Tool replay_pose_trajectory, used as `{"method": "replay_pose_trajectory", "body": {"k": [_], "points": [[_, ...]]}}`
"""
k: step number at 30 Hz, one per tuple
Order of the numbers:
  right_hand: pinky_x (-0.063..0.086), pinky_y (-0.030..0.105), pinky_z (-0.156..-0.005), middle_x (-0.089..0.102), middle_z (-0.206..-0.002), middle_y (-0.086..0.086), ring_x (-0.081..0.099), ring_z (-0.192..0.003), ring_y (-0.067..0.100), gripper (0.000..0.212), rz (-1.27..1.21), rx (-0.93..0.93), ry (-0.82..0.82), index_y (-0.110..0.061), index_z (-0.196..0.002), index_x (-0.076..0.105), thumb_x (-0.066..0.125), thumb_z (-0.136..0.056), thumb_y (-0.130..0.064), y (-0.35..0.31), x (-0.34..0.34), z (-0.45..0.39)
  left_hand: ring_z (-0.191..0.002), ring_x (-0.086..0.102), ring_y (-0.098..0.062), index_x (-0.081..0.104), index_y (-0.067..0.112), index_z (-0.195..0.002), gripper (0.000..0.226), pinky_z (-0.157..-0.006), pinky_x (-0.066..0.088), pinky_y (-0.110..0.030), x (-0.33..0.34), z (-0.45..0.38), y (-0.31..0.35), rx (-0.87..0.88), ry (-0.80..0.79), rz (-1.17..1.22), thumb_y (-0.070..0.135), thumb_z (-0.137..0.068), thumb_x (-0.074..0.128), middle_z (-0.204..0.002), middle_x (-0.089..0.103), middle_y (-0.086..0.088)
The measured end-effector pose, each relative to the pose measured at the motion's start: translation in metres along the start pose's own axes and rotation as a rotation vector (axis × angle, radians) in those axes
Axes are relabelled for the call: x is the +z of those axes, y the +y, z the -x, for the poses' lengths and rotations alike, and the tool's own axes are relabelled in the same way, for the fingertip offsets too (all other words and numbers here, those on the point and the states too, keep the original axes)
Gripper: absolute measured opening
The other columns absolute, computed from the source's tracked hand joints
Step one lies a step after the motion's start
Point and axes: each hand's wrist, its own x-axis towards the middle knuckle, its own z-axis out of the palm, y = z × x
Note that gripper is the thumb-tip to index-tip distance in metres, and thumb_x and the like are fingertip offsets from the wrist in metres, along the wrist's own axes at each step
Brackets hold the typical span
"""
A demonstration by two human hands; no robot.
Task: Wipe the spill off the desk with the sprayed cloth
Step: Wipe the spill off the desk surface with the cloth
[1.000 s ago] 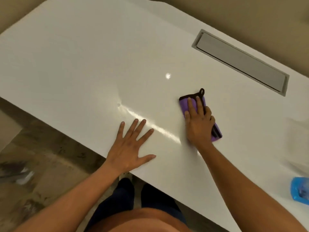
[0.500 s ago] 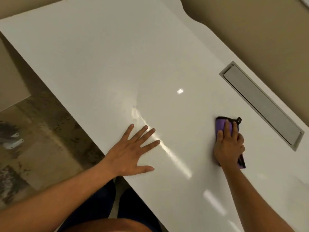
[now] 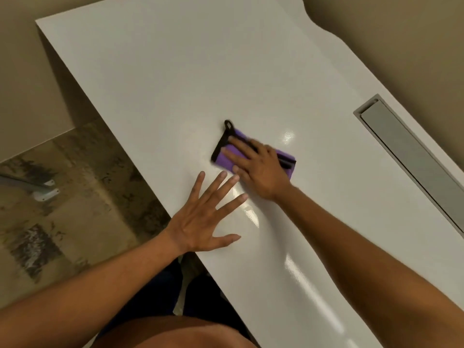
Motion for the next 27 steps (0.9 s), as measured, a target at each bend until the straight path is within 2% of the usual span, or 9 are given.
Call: {"method": "replay_pose_trajectory", "body": {"k": [4, 8, 10, 15, 18, 20, 23, 25, 27], "points": [[0.03, 0.054, -0.116, 0.025, -0.172, -0.014, 0.025, -0.156, 0.029, 0.046, -0.08, -0.097, -0.084, -0.044, -0.155, 0.042, 0.033, -0.11, -0.047, -0.029, 0.016, 0.079, -0.169, 0.007, -0.039, 0.003, 0.027, -0.174, 0.096, -0.13, 0.001, -0.075, 0.001, 0.001, -0.002, 0.016, -0.006, -0.006, 0.076, -0.102, 0.043, -0.181, 0.008, -0.02], [0.019, 0.049, -0.123, 0.017, -0.171, -0.022, 0.013, -0.16, 0.02, 0.046, -0.176, 0.004, -0.16, -0.053, -0.158, 0.028, 0.022, -0.112, -0.052, -0.052, 0.03, 0.165, -0.17, 0.003, -0.038, 0.013, 0.02, -0.174, 0.097, -0.131, 0.005, -0.074, 0.001, 0.0, -0.005, -0.005, -0.101, -0.022, 0.08, -0.102, 0.035, -0.183, 0.008, -0.018], [0.016, 0.048, -0.125, 0.014, -0.171, -0.027, 0.009, -0.16, 0.015, 0.046, -0.221, 0.099, -0.152, -0.058, -0.157, 0.023, 0.021, -0.112, -0.054, -0.065, 0.038, 0.208, -0.17, 0.001, -0.035, 0.011, 0.019, -0.175, 0.098, -0.131, 0.009, -0.073, 0.002, -0.002, -0.006, -0.03, -0.16, -0.06, 0.081, -0.102, 0.031, -0.183, 0.004, -0.016], [0.017, 0.041, -0.122, 0.012, -0.169, -0.032, 0.007, -0.159, 0.006, 0.044, -0.264, 0.481, 0.004, -0.062, -0.154, 0.027, 0.027, -0.111, -0.055, -0.097, 0.065, 0.295, -0.17, -0.002, -0.034, 0.011, 0.021, -0.175, 0.101, -0.132, 0.009, -0.071, 0.004, -0.003, -0.004, -0.033, -0.236, -0.081, 0.084, -0.099, 0.032, -0.184, -0.001, -0.013], [0.018, 0.034, -0.124, 0.024, -0.17, -0.018, 0.023, -0.157, 0.013, 0.045, -0.23, 0.762, 0.137, -0.052, -0.154, 0.035, 0.033, -0.109, -0.05, -0.093, 0.078, 0.327, -0.17, -0.001, -0.034, 0.014, 0.022, -0.175, 0.098, -0.132, 0.008, -0.071, 0.004, -0.005, -0.003, -0.015, -0.233, -0.081, 0.083, -0.1, 0.03, -0.184, 0.002, -0.012], [0.025, 0.04, -0.123, 0.034, -0.168, -0.007, 0.039, -0.15, 0.024, 0.048, -0.215, 1.033, 0.24, -0.039, -0.153, 0.046, 0.037, -0.106, -0.046, -0.08, 0.084, 0.343, -0.17, -0.001, -0.033, 0.015, 0.021, -0.175, 0.097, -0.133, 0.005, -0.07, 0.003, -0.006, -0.002, -0.009, -0.234, -0.087, 0.082, -0.1, 0.028, -0.184, 0.002, -0.012], [0.04, 0.058, -0.111, 0.041, -0.165, 0.006, 0.047, -0.137, 0.041, 0.052, -0.252, 1.537, 0.381, -0.027, -0.153, 0.05, 0.037, -0.106, -0.044, -0.081, 0.089, 0.351, -0.17, -0.001, -0.033, 0.016, 0.02, -0.174, 0.096, -0.133, 0.002, -0.069, 0.002, -0.005, -0.003, 0.008, -0.235, -0.07, 0.08, -0.1, 0.03, -0.184, 0.002, -0.012], [0.04, 0.061, -0.109, 0.04, -0.165, 0.009, 0.045, -0.136, 0.045, 0.053, -0.232, 1.68, 0.429, -0.025, -0.156, 0.045, 0.037, -0.106, -0.041, -0.102, 0.091, 0.337, -0.17, -0.002, -0.033, 0.015, 0.019, -0.175, 0.095, -0.133, 0.002, -0.07, 0.002, -0.005, -0.004, 0.013, -0.232, -0.056, 0.078, -0.102, 0.03, -0.184, 0.0, -0.012], [0.037, 0.061, -0.112, 0.035, -0.168, 0.005, 0.041, -0.14, 0.041, 0.052, -0.243, 1.674, 0.429, -0.029, -0.159, 0.04, 0.035, -0.108, -0.041, -0.134, 0.089, 0.304, -0.17, -0.001, -0.035, 0.013, 0.018, -0.175, 0.094, -0.132, 0.004, -0.071, 0.001, -0.004, -0.004, 0.029, -0.222, -0.05, 0.076, -0.103, 0.029, -0.184, 0.0, -0.014]]}}
